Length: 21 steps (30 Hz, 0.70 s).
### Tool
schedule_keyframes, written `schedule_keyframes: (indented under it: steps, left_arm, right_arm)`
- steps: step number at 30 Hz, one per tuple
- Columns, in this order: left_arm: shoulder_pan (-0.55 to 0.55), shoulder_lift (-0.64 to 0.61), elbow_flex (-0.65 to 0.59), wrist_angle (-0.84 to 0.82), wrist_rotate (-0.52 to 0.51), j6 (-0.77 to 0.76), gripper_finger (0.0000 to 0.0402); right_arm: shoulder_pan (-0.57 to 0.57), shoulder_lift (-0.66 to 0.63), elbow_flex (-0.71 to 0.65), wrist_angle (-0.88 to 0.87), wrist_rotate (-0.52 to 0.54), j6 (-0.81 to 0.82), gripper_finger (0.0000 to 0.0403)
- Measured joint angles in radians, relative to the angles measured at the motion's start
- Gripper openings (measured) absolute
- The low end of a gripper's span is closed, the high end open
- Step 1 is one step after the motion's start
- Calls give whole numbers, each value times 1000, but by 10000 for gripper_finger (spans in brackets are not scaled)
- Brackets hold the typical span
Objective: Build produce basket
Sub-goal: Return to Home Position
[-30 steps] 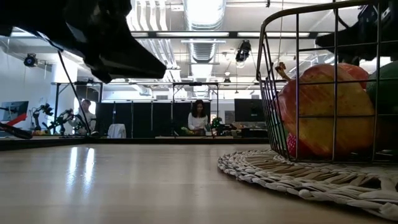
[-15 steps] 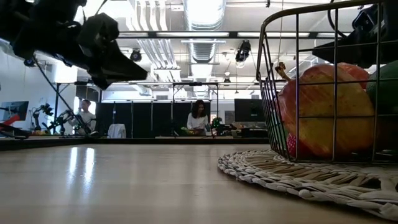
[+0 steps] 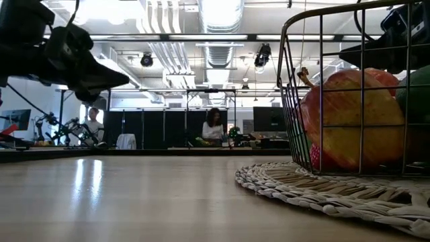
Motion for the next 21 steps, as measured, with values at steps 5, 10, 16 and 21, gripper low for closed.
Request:
schedule_keyframes:
  steps: [5,10,16,21]
  left_arm:
    - [9,-89,-1,-116,7,6,1]
    - [10,-151,-1,-165,116,49,0]
    - [10,-351,-2,-373,129,58,0]
    - [10,-515,-2,-470,173,56,0]
  right_arm:
    - [0,1,0,-2,0,1,9]
    - [0,14,0,-3,-3,22,9]
    - [0,14,-1,-6,-7,36,9]
    - [0,21,-1,-6,-7,38,9]
